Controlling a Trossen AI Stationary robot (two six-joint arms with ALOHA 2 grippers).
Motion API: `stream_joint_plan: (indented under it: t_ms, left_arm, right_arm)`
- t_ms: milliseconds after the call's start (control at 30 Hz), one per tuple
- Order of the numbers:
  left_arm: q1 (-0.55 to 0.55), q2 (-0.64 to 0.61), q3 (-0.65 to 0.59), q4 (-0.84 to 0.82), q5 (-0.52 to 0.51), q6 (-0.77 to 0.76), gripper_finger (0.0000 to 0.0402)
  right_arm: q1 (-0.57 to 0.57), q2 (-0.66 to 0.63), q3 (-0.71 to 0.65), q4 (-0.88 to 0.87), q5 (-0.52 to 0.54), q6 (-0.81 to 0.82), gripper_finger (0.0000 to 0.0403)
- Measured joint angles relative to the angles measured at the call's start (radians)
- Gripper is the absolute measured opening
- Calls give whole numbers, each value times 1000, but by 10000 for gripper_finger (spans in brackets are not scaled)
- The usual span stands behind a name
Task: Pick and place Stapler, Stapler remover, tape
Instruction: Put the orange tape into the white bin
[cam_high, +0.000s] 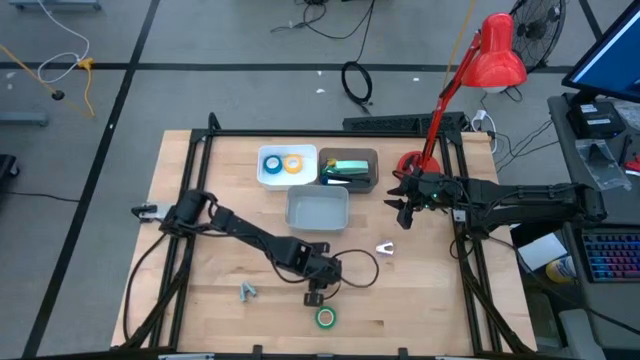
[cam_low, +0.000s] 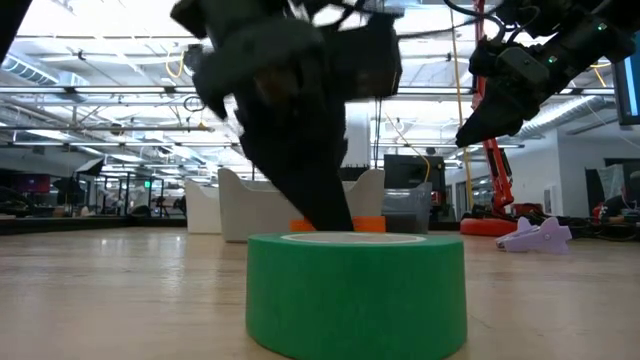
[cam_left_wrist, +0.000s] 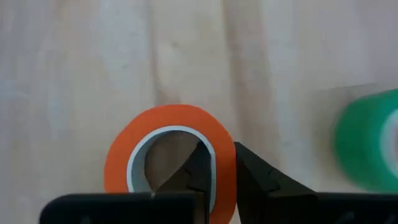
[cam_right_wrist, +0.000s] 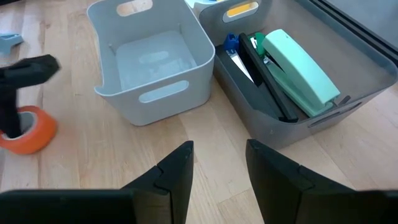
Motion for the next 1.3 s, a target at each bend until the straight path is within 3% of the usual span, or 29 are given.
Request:
stream_joint_plan:
  t_ms: [533, 1067, 1300]
  left_arm:
    - [-99, -31, 271, -511, -27, -251, 39]
    - [-224, -273, 300, -989, -235, -775, 39]
    - [-204, -384, 300, -1189, -375, -859, 39]
  right_arm:
    - [0, 0, 0, 0, 0, 0, 139]
    - [0, 0, 0, -5, 0, 0, 139]
    - [0, 0, 0, 0, 1, 0, 139]
